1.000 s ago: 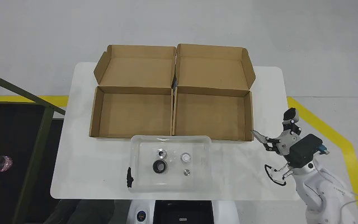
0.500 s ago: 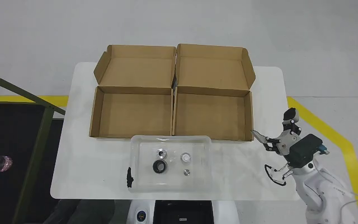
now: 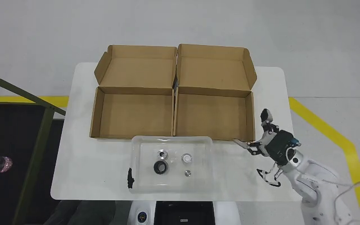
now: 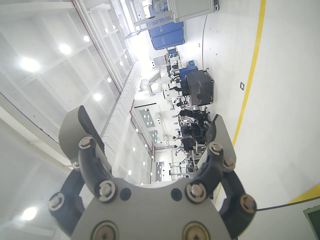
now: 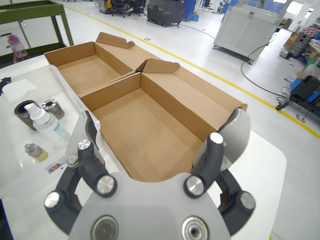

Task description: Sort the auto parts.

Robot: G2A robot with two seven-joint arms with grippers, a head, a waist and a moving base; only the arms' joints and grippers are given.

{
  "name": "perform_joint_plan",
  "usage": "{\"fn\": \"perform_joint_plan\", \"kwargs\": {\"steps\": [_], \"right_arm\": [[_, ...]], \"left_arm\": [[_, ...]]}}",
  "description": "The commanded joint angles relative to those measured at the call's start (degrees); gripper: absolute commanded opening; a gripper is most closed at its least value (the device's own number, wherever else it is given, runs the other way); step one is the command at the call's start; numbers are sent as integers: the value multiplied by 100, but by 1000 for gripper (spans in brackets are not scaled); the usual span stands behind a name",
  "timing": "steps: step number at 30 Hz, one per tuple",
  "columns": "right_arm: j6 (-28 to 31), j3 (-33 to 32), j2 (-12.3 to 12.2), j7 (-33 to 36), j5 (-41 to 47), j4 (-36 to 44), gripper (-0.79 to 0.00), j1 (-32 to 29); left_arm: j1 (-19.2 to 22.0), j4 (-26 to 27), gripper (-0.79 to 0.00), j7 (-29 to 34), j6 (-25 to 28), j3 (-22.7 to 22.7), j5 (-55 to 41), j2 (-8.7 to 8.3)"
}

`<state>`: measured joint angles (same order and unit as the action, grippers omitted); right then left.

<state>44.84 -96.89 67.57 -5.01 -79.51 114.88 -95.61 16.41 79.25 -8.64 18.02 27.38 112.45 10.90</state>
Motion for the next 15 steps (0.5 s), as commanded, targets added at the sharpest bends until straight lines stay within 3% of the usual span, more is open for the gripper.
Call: {"fn": "perform_joint_plan", "kwargs": {"steps": [1, 10, 15], "right_arm": [[195, 124, -17, 288, 9, 55, 0, 113], [979, 925, -79, 1144, 8, 243, 0, 748], [1134, 1429, -86, 1594, 114, 183, 0, 1090]], "left_arm": [[0, 0, 0, 0, 0, 0, 0, 0], [0, 0, 0, 0, 0, 0, 0, 0], [0, 0, 0, 0, 0, 0, 0, 0]]}}
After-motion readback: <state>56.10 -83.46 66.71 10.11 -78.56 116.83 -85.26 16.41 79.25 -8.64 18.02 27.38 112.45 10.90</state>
